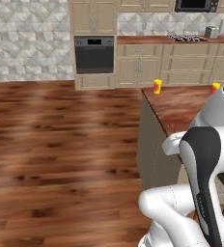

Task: Gather the avocado and eggplant from the fridge and place them on a tray on the dining counter. Then gather the steak and chicken drumstick from the fridge and place them on the other tray.

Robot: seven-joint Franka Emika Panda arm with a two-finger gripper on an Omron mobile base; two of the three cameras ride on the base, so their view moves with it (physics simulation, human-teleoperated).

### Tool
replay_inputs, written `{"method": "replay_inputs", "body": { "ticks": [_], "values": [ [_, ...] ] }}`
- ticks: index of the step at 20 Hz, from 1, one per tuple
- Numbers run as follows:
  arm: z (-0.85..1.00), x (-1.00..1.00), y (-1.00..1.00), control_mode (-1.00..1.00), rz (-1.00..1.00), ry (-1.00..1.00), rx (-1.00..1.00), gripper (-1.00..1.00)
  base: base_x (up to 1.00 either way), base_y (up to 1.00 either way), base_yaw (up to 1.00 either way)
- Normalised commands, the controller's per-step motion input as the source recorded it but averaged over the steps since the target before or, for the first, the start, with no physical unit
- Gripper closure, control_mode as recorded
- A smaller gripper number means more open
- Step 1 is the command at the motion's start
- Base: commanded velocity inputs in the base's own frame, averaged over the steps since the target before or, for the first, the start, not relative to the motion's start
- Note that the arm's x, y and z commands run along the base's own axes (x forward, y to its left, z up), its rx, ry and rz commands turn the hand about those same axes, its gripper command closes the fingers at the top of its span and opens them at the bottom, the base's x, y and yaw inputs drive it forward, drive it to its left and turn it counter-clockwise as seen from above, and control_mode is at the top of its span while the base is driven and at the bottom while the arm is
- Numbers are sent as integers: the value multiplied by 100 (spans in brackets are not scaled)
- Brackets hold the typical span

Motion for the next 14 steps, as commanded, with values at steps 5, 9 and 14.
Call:
{"method": "replay_inputs", "body": {
  "ticks": [5, 9, 14],
  "values": [
    [0, 0, 0, 100, 0, 0, 0, -100, 32, 100, -24],
    [0, 0, 0, 100, 0, 0, 0, -100, 36, 99, -37],
    [0, 0, 0, 100, 0, 0, 0, -100, 49, 87, -44]
  ]
}}
